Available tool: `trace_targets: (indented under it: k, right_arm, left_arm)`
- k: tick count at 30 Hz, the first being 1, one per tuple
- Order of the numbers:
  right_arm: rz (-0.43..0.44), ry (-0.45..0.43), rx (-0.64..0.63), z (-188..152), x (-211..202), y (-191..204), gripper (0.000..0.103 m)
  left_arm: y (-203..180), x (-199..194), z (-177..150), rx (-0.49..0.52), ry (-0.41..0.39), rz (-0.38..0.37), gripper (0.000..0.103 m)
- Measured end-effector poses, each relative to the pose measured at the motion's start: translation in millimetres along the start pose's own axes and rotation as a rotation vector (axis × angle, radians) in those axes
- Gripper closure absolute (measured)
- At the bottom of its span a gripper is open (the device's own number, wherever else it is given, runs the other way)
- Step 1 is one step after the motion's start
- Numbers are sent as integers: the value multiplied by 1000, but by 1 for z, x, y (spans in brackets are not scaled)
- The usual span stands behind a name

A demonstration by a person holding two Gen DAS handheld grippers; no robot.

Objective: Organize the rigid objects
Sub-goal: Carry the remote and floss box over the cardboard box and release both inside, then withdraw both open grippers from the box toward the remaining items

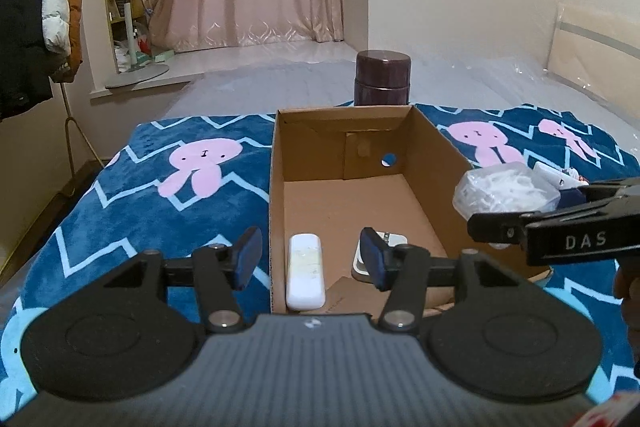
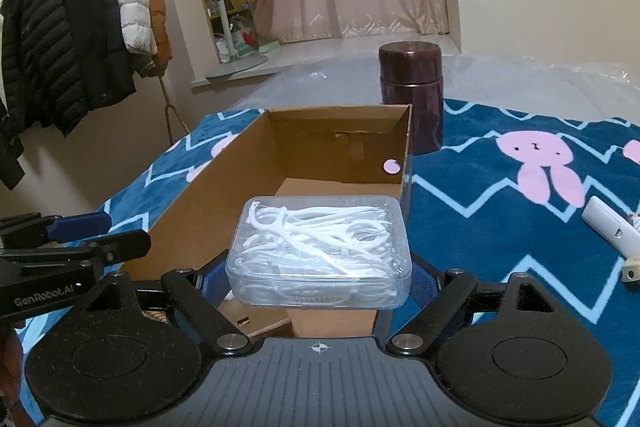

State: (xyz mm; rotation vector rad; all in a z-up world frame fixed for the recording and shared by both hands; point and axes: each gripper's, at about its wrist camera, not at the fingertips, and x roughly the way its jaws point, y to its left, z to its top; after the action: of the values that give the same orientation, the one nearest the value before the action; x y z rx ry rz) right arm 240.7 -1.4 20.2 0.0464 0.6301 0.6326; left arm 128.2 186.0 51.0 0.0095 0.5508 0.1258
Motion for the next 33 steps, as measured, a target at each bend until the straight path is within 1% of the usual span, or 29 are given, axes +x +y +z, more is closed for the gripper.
trace_targets:
  k: [8, 12, 15, 22, 27, 33]
  right_arm:
    - [3, -2, 4, 0, 2, 2, 19]
    - [29, -16, 8, 0, 4, 4, 19]
    - [5, -32, 4, 1, 1, 5, 17]
    - [-44, -22, 13, -2, -17, -2, 16]
    - [-85, -22, 20, -10, -40, -11, 16]
    - [-141, -17, 40, -25, -72, -27, 16]
  left_arm:
    - [2, -2, -1, -5, -3, -1, 54]
    - [3, -3, -4, -14, 1, 0, 54]
    - [3, -4, -5, -20, 5, 1, 54]
    - [0, -18, -5, -40, -5, -5, 54]
    - [-10, -34, -4, -50, -18, -20, 54]
    - [-33, -56, -7, -54, -27, -62, 54]
